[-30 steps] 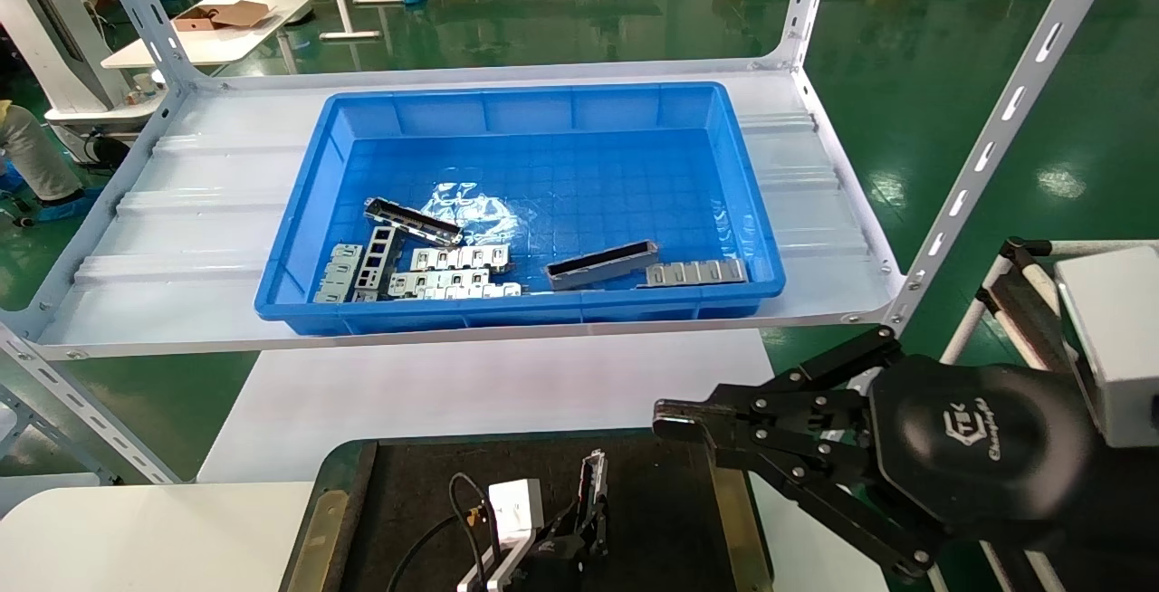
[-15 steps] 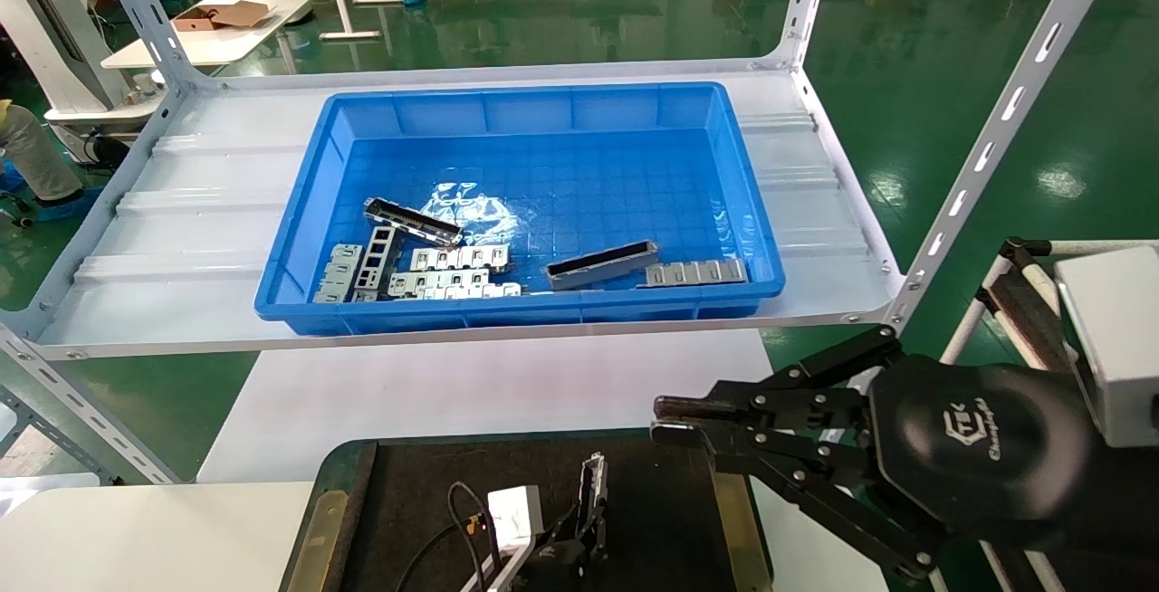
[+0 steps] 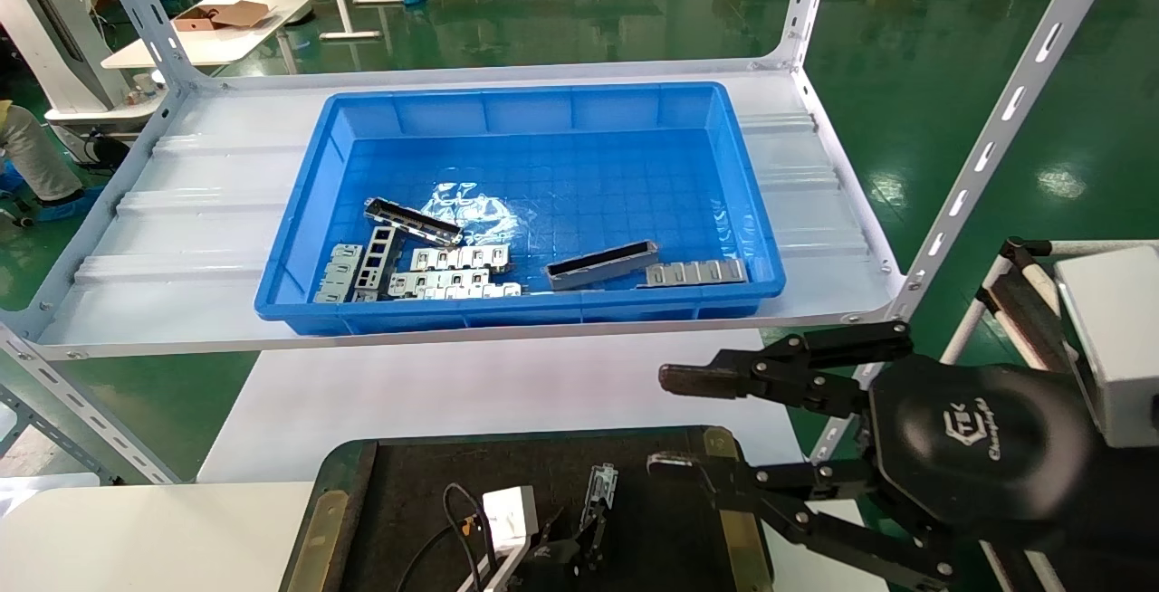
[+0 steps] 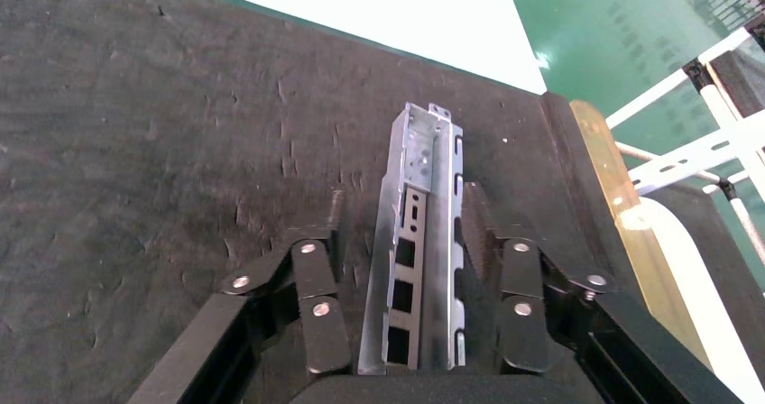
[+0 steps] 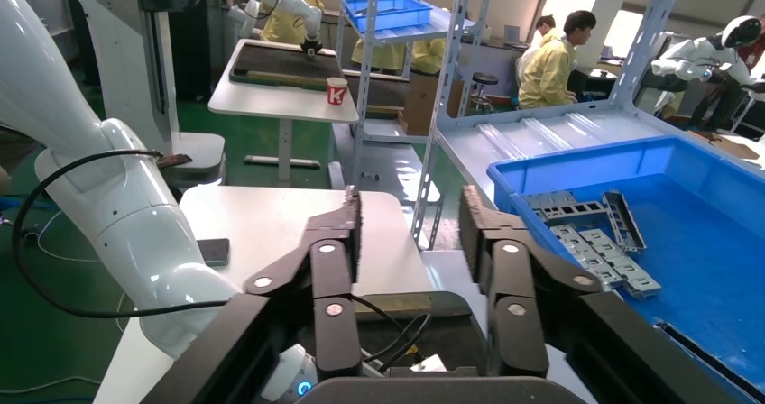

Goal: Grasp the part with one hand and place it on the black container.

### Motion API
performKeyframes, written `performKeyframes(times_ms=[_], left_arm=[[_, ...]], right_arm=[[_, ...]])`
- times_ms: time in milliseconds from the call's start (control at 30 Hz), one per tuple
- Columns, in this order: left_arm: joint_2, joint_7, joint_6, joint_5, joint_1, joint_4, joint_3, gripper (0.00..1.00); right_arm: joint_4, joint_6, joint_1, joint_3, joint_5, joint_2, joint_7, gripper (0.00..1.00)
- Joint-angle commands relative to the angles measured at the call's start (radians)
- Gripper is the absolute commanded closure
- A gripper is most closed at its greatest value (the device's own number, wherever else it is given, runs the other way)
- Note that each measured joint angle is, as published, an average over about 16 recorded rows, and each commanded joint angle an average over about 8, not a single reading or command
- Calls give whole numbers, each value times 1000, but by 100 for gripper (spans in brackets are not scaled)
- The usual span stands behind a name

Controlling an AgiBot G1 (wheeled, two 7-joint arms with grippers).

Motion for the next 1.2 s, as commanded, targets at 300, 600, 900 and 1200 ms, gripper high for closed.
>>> performKeyframes(times_ms=[300, 600, 900, 1200], left_arm=[[-46, -13, 47, 60, -22, -30, 17, 0], [-203, -20, 205, 174, -28, -159, 14, 0], [-368, 2, 386, 302, -39, -259, -40, 0], [-508, 62, 613, 338, -41, -271, -157, 0]], right_arm=[[0, 0, 0, -1, 0, 0, 0, 0], [0, 0, 0, -1, 1, 0, 0, 0], [0, 1, 0, -1, 1, 1, -1, 0], [0, 1, 0, -2, 1, 1, -1, 0]])
